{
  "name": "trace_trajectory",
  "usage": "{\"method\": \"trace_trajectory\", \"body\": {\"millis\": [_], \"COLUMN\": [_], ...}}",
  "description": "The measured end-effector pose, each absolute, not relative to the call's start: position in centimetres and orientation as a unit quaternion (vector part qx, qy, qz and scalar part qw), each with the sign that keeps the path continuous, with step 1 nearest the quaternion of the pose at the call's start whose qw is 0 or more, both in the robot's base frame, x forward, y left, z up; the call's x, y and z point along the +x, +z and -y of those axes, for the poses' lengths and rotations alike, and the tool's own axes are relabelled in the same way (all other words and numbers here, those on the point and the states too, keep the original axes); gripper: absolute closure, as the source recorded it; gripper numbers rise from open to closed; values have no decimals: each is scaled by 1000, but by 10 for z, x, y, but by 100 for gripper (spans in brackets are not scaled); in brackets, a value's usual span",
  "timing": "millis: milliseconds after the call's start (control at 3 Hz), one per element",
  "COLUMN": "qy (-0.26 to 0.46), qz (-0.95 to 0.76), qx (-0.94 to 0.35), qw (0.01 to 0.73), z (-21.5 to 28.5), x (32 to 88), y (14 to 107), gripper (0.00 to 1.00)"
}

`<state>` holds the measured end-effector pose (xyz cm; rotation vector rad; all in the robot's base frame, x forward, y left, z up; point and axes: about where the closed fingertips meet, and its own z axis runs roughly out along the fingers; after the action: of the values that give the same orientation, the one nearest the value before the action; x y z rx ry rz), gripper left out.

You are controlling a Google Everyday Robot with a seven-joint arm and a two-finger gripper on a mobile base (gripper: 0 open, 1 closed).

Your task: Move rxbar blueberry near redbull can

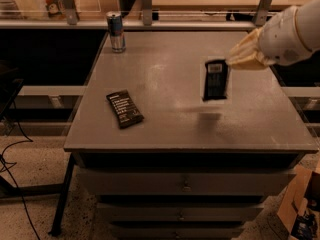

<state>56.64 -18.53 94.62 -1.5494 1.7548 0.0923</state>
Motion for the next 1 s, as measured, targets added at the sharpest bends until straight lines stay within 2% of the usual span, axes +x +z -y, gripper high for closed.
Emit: {"method": "trace_trajectory", "body": {"millis": [1000], "qy": [0], "qz": [-658], "qx": [-634], "qw": [406], "z": [148], "x": [664], "y": [1004], "gripper": [100]}}
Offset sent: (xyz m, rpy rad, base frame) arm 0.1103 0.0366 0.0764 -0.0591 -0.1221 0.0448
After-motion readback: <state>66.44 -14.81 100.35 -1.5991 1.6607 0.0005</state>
